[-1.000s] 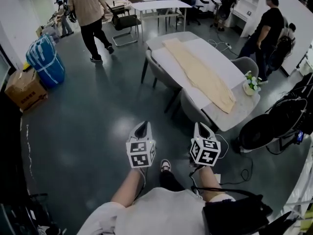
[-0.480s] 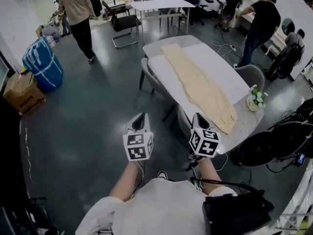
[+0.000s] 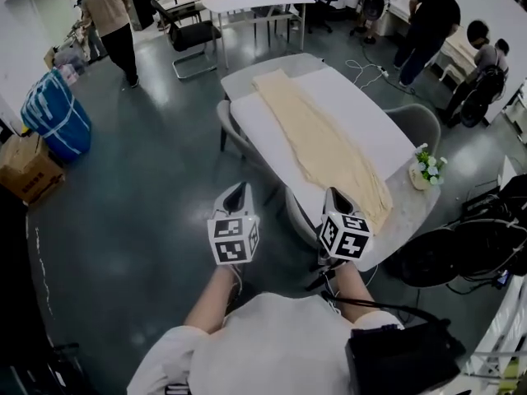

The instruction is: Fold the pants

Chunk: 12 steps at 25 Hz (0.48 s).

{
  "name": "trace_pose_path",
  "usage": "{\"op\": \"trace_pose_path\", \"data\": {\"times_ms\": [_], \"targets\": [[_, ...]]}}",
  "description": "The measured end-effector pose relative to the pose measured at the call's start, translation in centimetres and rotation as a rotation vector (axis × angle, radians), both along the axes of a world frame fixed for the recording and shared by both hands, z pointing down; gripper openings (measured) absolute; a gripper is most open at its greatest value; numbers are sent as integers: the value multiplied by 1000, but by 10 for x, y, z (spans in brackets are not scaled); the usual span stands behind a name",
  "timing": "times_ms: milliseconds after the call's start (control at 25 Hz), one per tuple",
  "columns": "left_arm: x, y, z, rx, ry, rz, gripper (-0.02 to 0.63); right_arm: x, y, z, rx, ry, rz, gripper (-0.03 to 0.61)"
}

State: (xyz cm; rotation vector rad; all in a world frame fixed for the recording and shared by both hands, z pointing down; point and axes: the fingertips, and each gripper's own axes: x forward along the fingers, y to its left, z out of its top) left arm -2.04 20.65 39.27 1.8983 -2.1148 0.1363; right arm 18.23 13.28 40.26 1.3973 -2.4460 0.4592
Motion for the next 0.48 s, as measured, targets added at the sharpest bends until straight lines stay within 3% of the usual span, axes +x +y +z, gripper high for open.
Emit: {"op": "trace_pose_path", "data": {"times_ms": [280, 480], "targets": [[-1, -55, 10, -18, 4, 63, 9, 6, -40, 12, -22, -9, 64, -8], [-13, -122, 7, 7, -5, 149, 9, 0, -88, 12, -19, -23, 154, -8]]}}
